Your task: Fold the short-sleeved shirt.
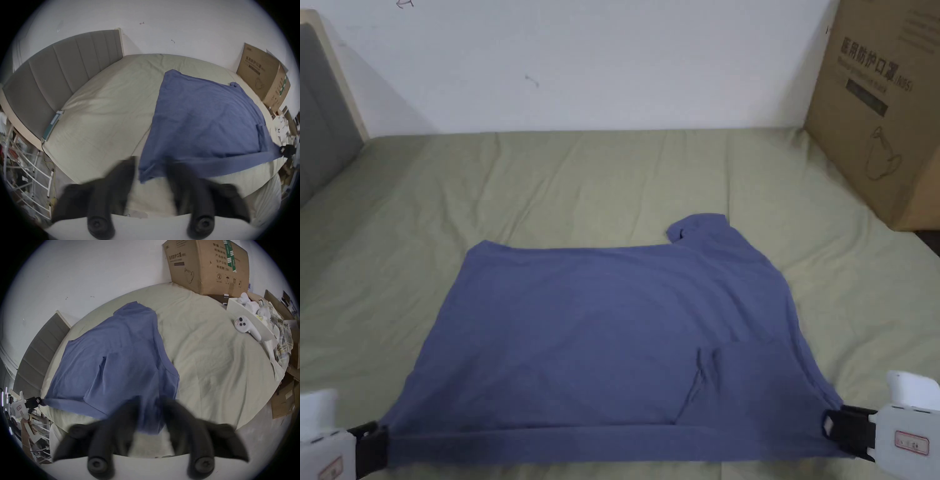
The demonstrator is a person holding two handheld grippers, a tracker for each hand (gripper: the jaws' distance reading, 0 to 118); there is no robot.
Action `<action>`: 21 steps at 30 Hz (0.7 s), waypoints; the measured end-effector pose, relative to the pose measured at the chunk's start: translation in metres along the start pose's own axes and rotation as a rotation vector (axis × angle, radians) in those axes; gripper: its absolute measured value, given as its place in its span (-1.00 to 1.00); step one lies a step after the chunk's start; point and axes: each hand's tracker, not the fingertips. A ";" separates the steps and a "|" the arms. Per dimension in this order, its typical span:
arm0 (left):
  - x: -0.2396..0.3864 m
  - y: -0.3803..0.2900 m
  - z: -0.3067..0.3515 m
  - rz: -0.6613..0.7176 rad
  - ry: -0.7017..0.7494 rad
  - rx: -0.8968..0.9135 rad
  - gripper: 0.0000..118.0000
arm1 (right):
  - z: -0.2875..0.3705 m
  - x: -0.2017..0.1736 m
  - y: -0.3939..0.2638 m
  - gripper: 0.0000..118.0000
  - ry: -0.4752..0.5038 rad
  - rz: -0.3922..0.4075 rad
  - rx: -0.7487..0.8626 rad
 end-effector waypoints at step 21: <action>-0.005 -0.035 0.034 0.056 -0.025 0.075 0.13 | 0.032 -0.029 -0.046 -0.98 0.047 0.018 0.009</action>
